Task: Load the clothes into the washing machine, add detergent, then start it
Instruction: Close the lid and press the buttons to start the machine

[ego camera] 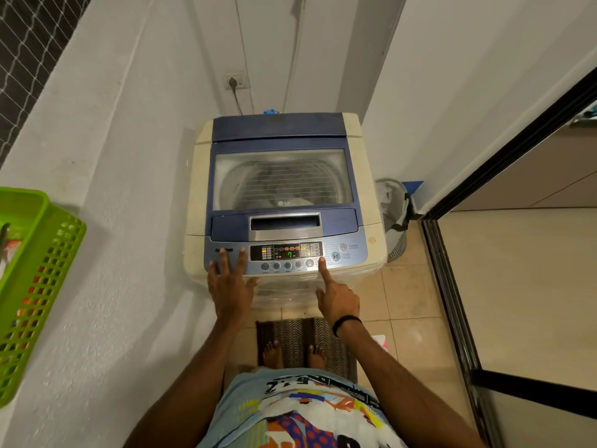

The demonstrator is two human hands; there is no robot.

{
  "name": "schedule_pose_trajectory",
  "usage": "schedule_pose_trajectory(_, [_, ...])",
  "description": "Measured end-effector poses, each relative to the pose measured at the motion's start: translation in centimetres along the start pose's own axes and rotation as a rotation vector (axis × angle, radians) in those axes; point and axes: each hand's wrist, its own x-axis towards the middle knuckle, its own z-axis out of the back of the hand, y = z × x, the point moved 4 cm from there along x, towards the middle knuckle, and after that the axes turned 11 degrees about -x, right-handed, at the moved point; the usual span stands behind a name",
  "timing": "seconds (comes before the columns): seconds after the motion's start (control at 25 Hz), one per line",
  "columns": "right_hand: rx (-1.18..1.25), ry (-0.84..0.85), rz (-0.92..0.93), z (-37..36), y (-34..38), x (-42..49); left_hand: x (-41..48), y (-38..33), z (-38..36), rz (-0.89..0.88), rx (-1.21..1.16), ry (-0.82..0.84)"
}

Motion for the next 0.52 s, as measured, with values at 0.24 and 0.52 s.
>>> schedule_pose_trajectory(0.24, [0.091,-0.064,-0.084,0.8,-2.2,-1.0,0.4,-0.3,0.1,0.022,0.047,0.047])
schedule_pose_trajectory(0.52, [0.06,-0.02,-0.075,1.1,-2.8,0.4,0.8,-1.0,0.2,0.006,-0.046,0.046])
